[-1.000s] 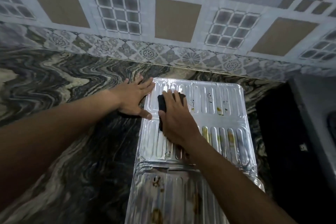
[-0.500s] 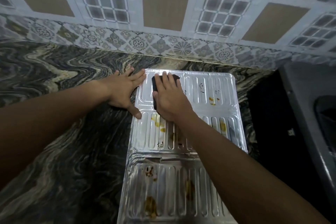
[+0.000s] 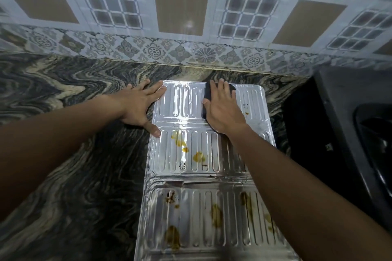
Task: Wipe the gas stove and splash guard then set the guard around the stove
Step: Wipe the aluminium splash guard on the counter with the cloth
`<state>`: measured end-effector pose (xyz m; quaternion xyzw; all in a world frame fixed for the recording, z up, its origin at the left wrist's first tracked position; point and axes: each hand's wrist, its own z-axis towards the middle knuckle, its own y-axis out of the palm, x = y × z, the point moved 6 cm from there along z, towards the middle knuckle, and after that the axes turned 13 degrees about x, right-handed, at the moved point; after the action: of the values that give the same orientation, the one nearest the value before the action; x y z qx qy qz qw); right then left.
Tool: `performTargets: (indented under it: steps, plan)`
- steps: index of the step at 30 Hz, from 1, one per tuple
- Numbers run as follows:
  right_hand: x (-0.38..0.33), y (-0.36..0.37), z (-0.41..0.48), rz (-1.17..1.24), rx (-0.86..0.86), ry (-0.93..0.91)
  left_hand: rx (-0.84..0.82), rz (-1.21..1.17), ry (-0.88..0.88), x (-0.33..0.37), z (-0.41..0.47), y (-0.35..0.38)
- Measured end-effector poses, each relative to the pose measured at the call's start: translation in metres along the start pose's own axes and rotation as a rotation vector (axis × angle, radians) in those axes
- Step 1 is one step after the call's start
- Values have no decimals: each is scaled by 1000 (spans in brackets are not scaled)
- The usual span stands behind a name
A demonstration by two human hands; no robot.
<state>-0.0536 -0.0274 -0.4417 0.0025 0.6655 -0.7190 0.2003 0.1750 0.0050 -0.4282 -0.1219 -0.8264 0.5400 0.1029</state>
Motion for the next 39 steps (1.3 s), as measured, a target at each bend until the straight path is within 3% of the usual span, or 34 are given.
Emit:
performTargets:
  steps: [7, 16, 23, 27, 34, 39]
  plan:
    - [26, -2, 3, -41, -19, 67, -4, 3, -15, 1, 0, -1]
    - [67, -17, -7, -103, 26, 286, 10, 7, -20, 0, 1, 1]
    - [68, -23, -38, 0, 22, 424, 14, -1, -12, 0, 2, 1]
    - [63, -29, -68, 80, 27, 417, 33, -16, 3, 2, 0, 1]
    - [61, -29, -88, -54, 79, 370, 155, 66, 110, 13, -22, -1]
    - [61, -29, -88, -96, 93, 370, 54, 30, 62, 17, -40, 21]
